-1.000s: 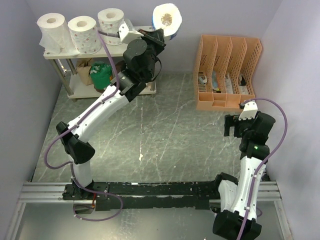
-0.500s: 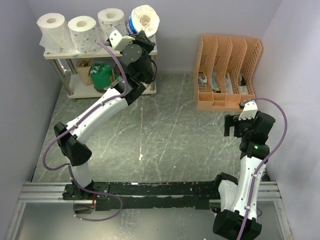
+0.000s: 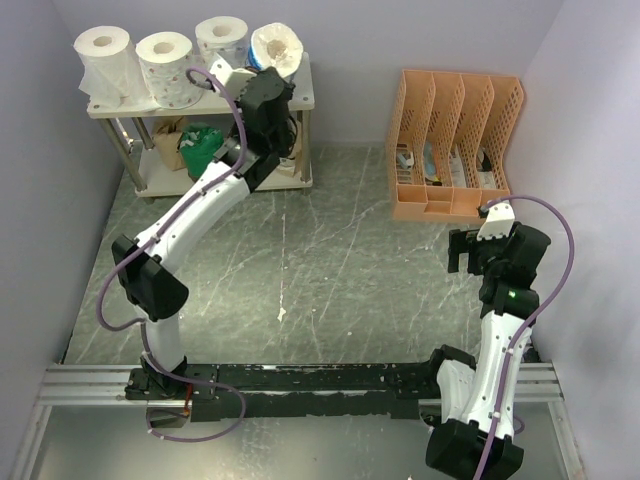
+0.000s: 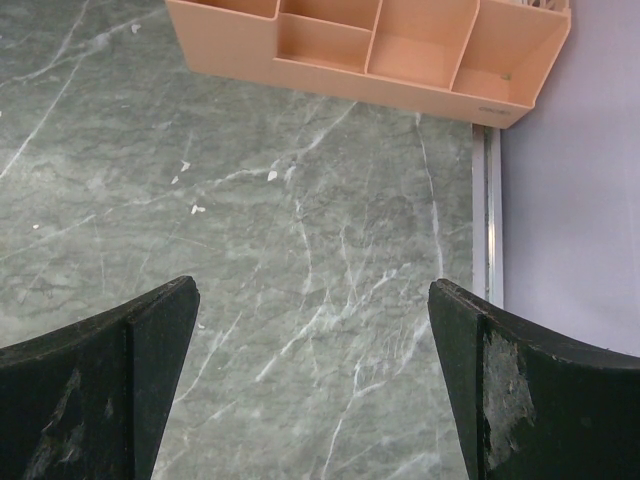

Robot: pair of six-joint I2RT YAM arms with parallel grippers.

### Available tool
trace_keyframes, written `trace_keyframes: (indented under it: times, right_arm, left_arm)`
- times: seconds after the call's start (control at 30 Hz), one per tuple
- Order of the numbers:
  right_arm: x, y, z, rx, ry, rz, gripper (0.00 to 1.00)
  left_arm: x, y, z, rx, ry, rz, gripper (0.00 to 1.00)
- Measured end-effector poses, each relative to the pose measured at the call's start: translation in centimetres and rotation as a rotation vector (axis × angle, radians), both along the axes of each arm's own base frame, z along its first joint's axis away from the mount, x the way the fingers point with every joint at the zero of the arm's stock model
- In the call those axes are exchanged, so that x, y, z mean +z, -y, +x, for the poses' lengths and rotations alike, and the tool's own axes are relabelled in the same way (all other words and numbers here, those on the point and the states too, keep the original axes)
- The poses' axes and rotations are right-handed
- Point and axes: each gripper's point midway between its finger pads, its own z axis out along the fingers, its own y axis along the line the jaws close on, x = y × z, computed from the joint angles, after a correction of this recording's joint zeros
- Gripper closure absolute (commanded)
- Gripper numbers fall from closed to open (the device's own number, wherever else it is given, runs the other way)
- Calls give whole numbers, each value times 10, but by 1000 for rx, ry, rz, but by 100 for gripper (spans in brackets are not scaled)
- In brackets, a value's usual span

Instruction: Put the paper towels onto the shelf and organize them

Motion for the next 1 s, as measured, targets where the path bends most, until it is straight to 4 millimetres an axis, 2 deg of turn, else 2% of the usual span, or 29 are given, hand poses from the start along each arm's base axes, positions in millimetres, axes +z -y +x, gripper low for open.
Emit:
trace_keyframes:
  times: [0.2,0.33,0.47,0.53,0.57,0.6,0.63,0.67,1.0]
  right_arm:
    - [-5,1,2,-6,-20,10,0]
    - [-11,4,3,-25,-44,27,0]
    - [-14,5,4,-42,-54,46,0]
    - [-15,5,4,-50,-60,52,0]
    - [-16,6,4,-56,-64,56,0]
    - [-17,6,4,-58,-66,58,0]
    - [-17,6,4,-60,-68,62,0]
    - [-18,6,4,-61,-70,64,0]
    - [-18,6,4,-65,-71,66,0]
  left_arm:
    - [-26,-18,33,-32,-50,-81,93]
    - [-28,-19,49,-79,-42,-151,93]
    - [-28,-19,58,-107,-37,-193,91]
    - [-29,-16,59,-118,-36,-205,74]
    - [-30,-15,60,-126,-37,-211,48]
    - [-31,-13,60,-133,-37,-215,32]
    - [-32,-11,61,-142,-42,-211,8]
    - [-33,-9,61,-152,-44,-218,1]
    - [-41,4,54,-230,-67,-235,0]
